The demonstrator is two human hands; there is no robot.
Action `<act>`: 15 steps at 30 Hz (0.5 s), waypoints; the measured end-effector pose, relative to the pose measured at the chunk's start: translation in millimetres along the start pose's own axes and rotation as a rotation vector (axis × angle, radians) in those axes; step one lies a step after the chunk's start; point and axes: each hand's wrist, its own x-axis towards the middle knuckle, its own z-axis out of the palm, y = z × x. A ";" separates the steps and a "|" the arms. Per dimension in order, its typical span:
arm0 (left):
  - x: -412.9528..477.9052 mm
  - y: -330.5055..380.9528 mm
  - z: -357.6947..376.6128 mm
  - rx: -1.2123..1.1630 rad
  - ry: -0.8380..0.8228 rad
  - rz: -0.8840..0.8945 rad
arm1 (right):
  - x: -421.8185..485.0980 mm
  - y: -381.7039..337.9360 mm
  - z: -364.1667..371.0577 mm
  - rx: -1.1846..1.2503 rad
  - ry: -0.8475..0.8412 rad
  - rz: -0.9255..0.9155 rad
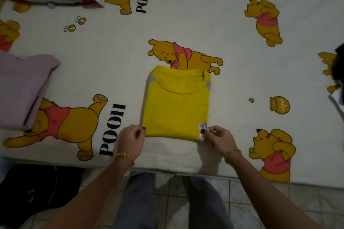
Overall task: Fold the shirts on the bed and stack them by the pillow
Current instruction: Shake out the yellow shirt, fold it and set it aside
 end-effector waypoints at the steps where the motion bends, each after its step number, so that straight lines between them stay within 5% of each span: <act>1: -1.5 -1.7 1.1 0.053 0.003 0.013 | -2.7 1.7 3.1 -0.005 0.012 0.011; 5: 0.9 17.7 6.2 0.129 0.160 0.007 | -3.6 -7.0 15.8 -0.140 0.247 -0.181; 8: 13.9 44.5 15.3 0.254 0.153 0.251 | 6.1 -22.0 36.6 -0.445 0.426 -0.436; 11: 31.0 49.8 37.8 0.447 -0.006 0.405 | 24.1 -26.5 65.7 -0.695 0.371 -0.477; 15: 43.4 35.0 57.8 0.498 -0.088 0.287 | 44.6 -14.0 79.2 -0.811 0.281 -0.394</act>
